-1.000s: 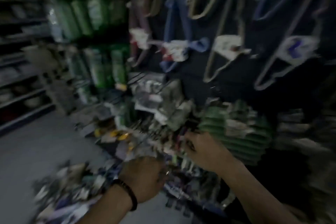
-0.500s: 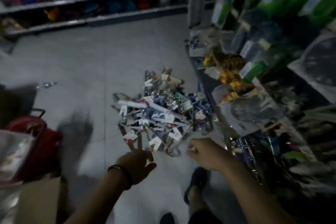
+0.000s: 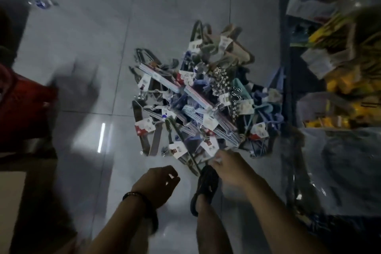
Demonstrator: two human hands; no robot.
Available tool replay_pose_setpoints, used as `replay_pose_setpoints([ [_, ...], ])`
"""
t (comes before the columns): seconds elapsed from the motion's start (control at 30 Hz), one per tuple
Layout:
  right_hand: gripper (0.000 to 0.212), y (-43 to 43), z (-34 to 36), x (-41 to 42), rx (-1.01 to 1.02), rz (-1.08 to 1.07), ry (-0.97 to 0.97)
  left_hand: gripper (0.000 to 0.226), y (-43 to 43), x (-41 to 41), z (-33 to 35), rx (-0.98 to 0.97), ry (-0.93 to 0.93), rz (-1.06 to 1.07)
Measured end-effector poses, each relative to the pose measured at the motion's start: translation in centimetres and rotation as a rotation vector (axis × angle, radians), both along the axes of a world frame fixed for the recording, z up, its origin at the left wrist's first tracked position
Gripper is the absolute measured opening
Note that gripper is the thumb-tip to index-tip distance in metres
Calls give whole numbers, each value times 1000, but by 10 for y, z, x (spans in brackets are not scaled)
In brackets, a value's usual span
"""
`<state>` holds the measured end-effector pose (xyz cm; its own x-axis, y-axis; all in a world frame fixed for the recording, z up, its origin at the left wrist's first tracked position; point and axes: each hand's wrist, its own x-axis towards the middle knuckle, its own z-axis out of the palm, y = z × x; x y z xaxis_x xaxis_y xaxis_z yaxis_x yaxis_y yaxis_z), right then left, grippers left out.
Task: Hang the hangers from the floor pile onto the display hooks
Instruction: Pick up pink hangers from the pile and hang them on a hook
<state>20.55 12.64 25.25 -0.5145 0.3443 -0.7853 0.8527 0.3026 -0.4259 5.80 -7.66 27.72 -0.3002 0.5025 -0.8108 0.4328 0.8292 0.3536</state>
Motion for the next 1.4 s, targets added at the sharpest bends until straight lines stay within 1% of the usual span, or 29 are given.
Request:
replay_pose_setpoints([
  [0.07, 31, 37, -55, -21, 66, -10, -21, 25, 32, -5, -55, 30, -41, 2],
  [0.17, 19, 82, -144, -46, 163, -54, -63, 29, 75, -12, -140, 67, -72, -17],
  [0.2, 19, 95, -174, -54, 193, -72, -85, 32, 88, -15, -168, 76, -76, -35],
  [0.27, 38, 113, -233, -67, 253, -117, -119, 38, 107, -22, -216, 90, -93, -57],
  [0.33, 52, 119, -284, -76, 307, -125, -148, 38, 119, -31, -256, 114, -111, -61],
  [0.47, 68, 107, -354, -97, 348, -113, -133, 35, 123, -46, -304, 123, -103, -85],
  [0.53, 67, 99, -359, -102, 422, -135, -121, 31, 122, -48, -306, 117, -97, -60],
  [0.6, 64, 88, -388, -102, 507, -123, -167, 27, 113, -46, -334, 108, -113, 15],
  [0.63, 65, 86, -389, -96, 514, -118, -164, 27, 111, -42, -336, 127, -126, 63],
  [0.7, 71, 81, -389, -86, 455, -157, -145, 28, 107, -38, -338, 122, -153, 121],
  [0.73, 67, 80, -384, -85, 423, -180, -131, 28, 105, -37, -339, 108, -160, 128],
  [0.77, 58, 80, -375, -87, 392, -183, -106, 30, 105, -38, -338, 113, -160, 136],
  [0.83, 37, 80, -348, -90, 371, -168, 6, 33, 107, -41, -330, 125, -175, 180],
  [0.9, 32, 81, -318, -92, 429, -140, 115, 34, 112, -43, -323, 162, -281, 294],
  [0.93, 33, 78, -303, -92, 464, -135, 144, 32, 114, -44, -320, 194, -381, 446],
  [0.97, 35, 74, -292, -92, 497, -133, 167, 33, 117, -47, -314, 236, -498, 647],
  [1.0, 41, 68, -282, -92, 537, -125, 184, 41, 120, -51, -309, 262, -609, 836],
  [1.03, 47, 60, -274, -91, 573, -116, 196, 54, 124, -55, -305, 286, -706, 987],
  [1.07, 50, 53, -269, -90, 599, -110, 209, 68, 126, -58, -304, 306, -810, 1122],
  [1.1, 49, 46, -265, -90, 611, -104, 238, 75, 128, -62, -300, 330, -892, 1227],
  [1.13, 48, 38, -265, -90, 599, -93, 273, 76, 129, -66, -297, 347, -956, 1290],
  [1.2, 53, 21, -266, -90, 559, -44, 335, 76, 128, -73, -294, 395, -993, 1324],
  [1.27, 69, 4, -272, -93, 549, 12, 391, 79, 122, -80, -300, 463, -1027, 1328],
  [1.33, 76, -7, -279, -98, 514, -22, 468, 79, 117, -93, -306, 549, -1064, 1353],
  [1.4, 74, -10, -284, -104, 518, -106, 532, 82, 115, -110, -312, 592, -1048, 1353],
])
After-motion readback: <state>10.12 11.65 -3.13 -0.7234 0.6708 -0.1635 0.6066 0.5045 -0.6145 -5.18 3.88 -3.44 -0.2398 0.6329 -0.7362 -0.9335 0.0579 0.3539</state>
